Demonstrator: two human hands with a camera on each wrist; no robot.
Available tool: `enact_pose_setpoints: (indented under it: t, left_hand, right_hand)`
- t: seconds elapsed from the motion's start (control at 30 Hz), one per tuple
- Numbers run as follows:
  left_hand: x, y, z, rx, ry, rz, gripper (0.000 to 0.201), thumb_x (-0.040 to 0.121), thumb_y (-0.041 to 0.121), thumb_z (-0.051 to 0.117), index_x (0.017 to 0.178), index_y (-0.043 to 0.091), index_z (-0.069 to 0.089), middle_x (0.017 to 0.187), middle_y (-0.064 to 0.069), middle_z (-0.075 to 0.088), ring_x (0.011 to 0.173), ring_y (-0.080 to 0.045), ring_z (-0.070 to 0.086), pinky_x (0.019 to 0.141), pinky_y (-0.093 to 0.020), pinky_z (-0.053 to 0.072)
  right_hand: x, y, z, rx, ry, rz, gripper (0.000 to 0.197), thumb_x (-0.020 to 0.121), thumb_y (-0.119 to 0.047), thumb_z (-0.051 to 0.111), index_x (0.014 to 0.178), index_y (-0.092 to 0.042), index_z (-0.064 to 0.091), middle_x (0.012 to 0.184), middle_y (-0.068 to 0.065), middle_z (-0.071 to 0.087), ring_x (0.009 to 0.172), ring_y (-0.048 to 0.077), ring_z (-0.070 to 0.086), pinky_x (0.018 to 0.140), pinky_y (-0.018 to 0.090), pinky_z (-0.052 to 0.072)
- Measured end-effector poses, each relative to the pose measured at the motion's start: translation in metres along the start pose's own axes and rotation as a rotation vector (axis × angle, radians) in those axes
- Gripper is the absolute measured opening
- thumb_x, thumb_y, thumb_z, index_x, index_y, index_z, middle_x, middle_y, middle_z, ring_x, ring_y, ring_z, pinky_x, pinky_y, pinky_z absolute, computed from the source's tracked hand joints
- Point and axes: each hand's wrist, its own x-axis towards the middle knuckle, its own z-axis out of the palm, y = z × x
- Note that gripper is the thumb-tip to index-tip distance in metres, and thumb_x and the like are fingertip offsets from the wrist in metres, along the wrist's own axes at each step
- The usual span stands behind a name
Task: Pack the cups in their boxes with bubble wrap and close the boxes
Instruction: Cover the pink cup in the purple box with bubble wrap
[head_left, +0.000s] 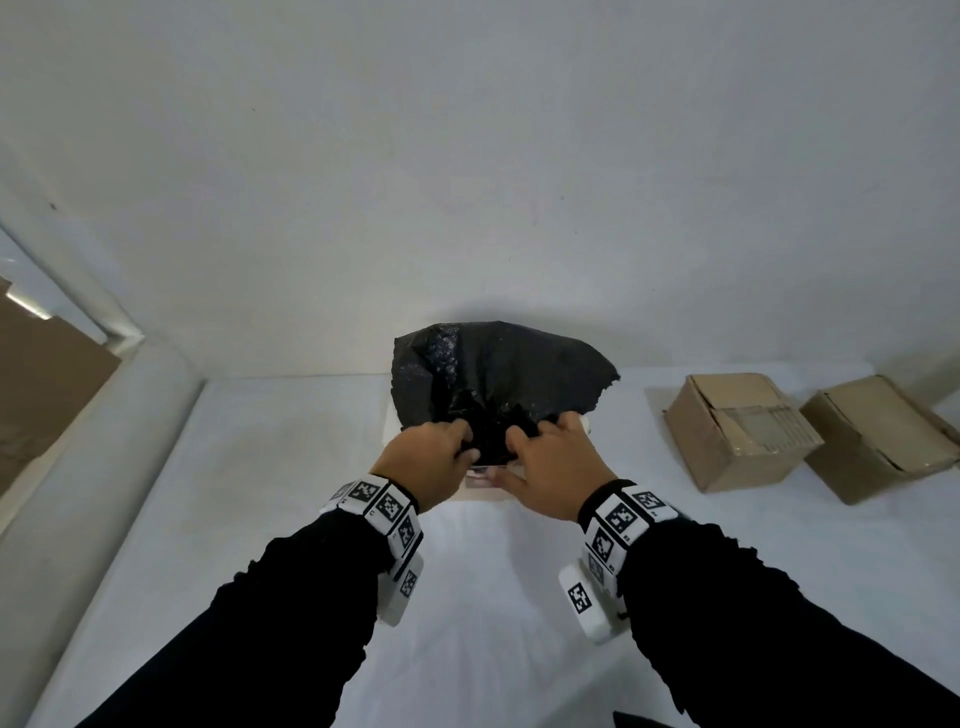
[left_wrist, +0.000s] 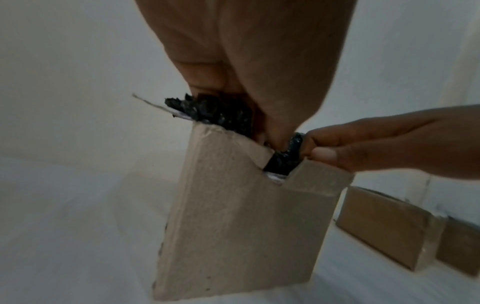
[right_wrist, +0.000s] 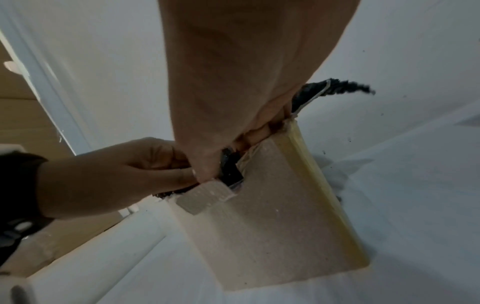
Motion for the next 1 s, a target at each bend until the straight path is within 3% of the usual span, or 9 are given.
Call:
enact_pose_setpoints:
  t: [0.13, 0.23, 0.33, 0.53, 0.63, 0.73, 0.83, 0.9, 1.0]
  left_hand:
    - [-0.011, -0.009, 0.0, 0.359, 0.014, 0.194, 0.038, 0.07, 0.057, 0.054, 0.082, 0.023, 0.066, 0.086, 0.003, 0.059, 0.086, -0.025, 0.051, 0.075, -0.038, 0.04]
    - [-0.01, -0.02, -0.001, 0.463, -0.005, 0.227, 0.027, 0.055, 0.036, 0.076, 0.077, 0.026, 0.064, 0.078, 0.005, 0.055, 0.067, -0.018, 0.056, 0.065, -0.031, 0.04]
    - [-0.01, -0.022, -0.001, 0.543, -0.061, 0.338, 0.029, 0.049, 0.017, 0.08, 0.067, 0.028, 0.06, 0.058, 0.009, 0.056, 0.047, -0.016, 0.053, 0.062, -0.029, 0.041]
    - [-0.03, -0.002, 0.002, 0.482, -0.151, 0.318, 0.038, 0.083, 0.004, 0.047, 0.115, 0.025, 0.047, 0.085, 0.001, 0.066, 0.081, -0.025, 0.06, 0.089, -0.033, 0.023]
    - [-0.032, -0.001, 0.003, 0.477, -0.143, 0.269, 0.04, 0.091, 0.016, 0.043, 0.13, 0.025, 0.039, 0.098, -0.003, 0.063, 0.094, -0.024, 0.056, 0.097, -0.035, 0.025]
    - [-0.034, -0.007, -0.005, 0.245, -0.048, 0.26, 0.04, 0.094, 0.042, 0.023, 0.127, 0.033, 0.045, 0.091, 0.004, 0.063, 0.091, -0.02, 0.058, 0.099, -0.038, 0.028]
    - [-0.032, -0.016, -0.011, 0.025, 0.251, 0.224, 0.037, 0.093, 0.04, 0.028, 0.113, 0.031, 0.057, 0.099, 0.007, 0.059, 0.095, -0.019, 0.054, 0.088, -0.042, 0.039]
    - [-0.024, -0.022, -0.014, 0.054, 0.407, 0.0, 0.037, 0.093, 0.044, 0.034, 0.118, 0.027, 0.055, 0.122, 0.0, 0.053, 0.107, -0.026, 0.049, 0.086, -0.046, 0.045]
    - [-0.003, -0.031, -0.019, -0.123, 0.264, -0.406, 0.066, 0.092, 0.064, 0.033, 0.142, 0.021, 0.031, 0.139, -0.011, 0.048, 0.121, -0.035, 0.047, 0.097, -0.051, 0.038]
  right_hand:
    - [0.004, 0.002, -0.001, -0.04, -0.071, 0.054, 0.065, 0.089, -0.068, 0.014, 0.099, -0.023, 0.06, 0.085, 0.0, 0.064, 0.102, 0.022, 0.045, 0.086, 0.042, 0.024]
    - [0.005, 0.001, -0.004, -0.05, -0.094, 0.048, 0.074, 0.088, -0.074, 0.01, 0.097, -0.024, 0.063, 0.085, -0.003, 0.066, 0.101, 0.019, 0.048, 0.089, 0.042, 0.021]
    - [0.005, 0.0, -0.009, -0.041, -0.139, 0.052, 0.071, 0.092, -0.07, 0.014, 0.098, -0.02, 0.063, 0.089, 0.001, 0.066, 0.103, 0.021, 0.047, 0.094, 0.043, 0.019]
    - [-0.001, 0.005, -0.019, -0.044, -0.235, 0.004, 0.053, 0.099, -0.056, 0.022, 0.09, -0.022, 0.061, 0.08, -0.003, 0.062, 0.078, 0.018, 0.051, 0.097, 0.042, 0.021]
    - [-0.002, 0.011, -0.03, 0.087, -0.212, 0.006, 0.031, 0.09, -0.056, 0.047, 0.087, -0.027, 0.059, 0.078, -0.008, 0.066, 0.075, 0.015, 0.059, 0.088, 0.037, 0.04]
    - [0.0, 0.025, -0.045, 0.436, 0.151, 0.189, 0.028, 0.083, -0.052, 0.06, 0.076, -0.025, 0.053, 0.063, -0.007, 0.062, 0.059, 0.01, 0.059, 0.062, 0.029, 0.049]
    - [0.005, 0.046, -0.049, 0.496, 0.469, 0.486, 0.021, 0.087, -0.041, 0.06, 0.089, -0.022, 0.051, 0.087, -0.001, 0.06, 0.08, 0.02, 0.058, 0.069, 0.033, 0.048]
    - [0.013, 0.06, -0.038, 0.654, 0.328, 0.785, 0.048, 0.083, -0.054, 0.06, 0.113, -0.02, 0.046, 0.117, 0.01, 0.052, 0.107, 0.033, 0.052, 0.088, 0.042, 0.046]
    - [0.023, 0.068, -0.02, 1.109, 0.11, 1.058, 0.077, 0.077, -0.066, 0.062, 0.129, -0.012, 0.043, 0.127, 0.014, 0.053, 0.117, 0.035, 0.053, 0.098, 0.044, 0.044]
